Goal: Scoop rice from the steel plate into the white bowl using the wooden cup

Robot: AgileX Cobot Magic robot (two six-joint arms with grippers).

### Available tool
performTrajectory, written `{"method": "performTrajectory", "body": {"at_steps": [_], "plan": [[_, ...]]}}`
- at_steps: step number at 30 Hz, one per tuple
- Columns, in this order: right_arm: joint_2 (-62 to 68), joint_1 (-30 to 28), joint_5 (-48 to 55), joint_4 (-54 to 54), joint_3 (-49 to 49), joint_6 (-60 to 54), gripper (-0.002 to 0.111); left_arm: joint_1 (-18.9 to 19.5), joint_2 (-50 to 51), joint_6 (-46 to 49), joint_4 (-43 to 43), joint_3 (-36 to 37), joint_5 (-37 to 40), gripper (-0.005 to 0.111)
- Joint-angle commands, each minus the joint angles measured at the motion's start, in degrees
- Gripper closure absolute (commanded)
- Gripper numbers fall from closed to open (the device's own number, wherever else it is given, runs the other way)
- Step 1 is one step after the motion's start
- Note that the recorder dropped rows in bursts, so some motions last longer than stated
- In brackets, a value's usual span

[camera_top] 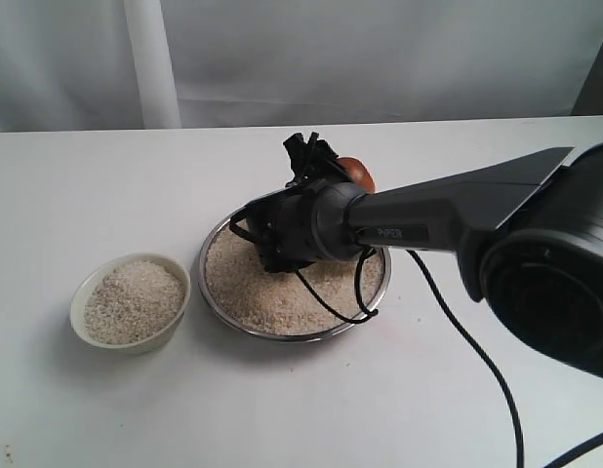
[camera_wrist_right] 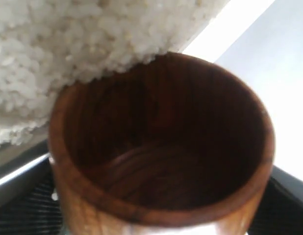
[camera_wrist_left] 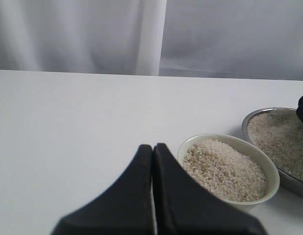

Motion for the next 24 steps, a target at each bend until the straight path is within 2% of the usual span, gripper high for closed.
{"method": "performTrajectory", "body": {"at_steps": [1, 15, 24], "plan": [[0.34, 0.25, -0.73, 2.12, 0.03, -0.21, 0.108, -0.24, -0.17, -0.40, -0.27, -0.16, -0.21, 0.107], [-0.33, 5.94, -3.33, 7.77, 0.03, -0.21, 0.108, -0.24, -0.17, -0.20, -0.27, -0.16, -0.21, 0.107], [-2.43, 6.23, -3.08, 14.77, 0.03, -0.21, 0.108, -0.24, -0.17, -0.31, -0.27, -0.16, -0.21, 0.107]]}}
